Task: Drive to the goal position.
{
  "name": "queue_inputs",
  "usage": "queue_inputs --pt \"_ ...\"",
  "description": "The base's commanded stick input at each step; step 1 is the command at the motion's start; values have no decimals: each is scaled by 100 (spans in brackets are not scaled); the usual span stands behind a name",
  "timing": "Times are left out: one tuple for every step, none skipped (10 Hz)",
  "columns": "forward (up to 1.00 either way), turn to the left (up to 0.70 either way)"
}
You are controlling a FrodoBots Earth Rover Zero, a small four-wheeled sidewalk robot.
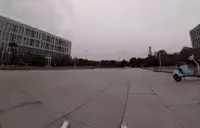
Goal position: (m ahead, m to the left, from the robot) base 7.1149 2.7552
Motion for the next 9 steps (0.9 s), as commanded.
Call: queue_inputs --pt "70 0" --pt "70 0" --pt "70 0" --pt "70 0" --pt "70 0" --pt "70 0" --pt "70 0" --pt "70 0" --pt "70 0"
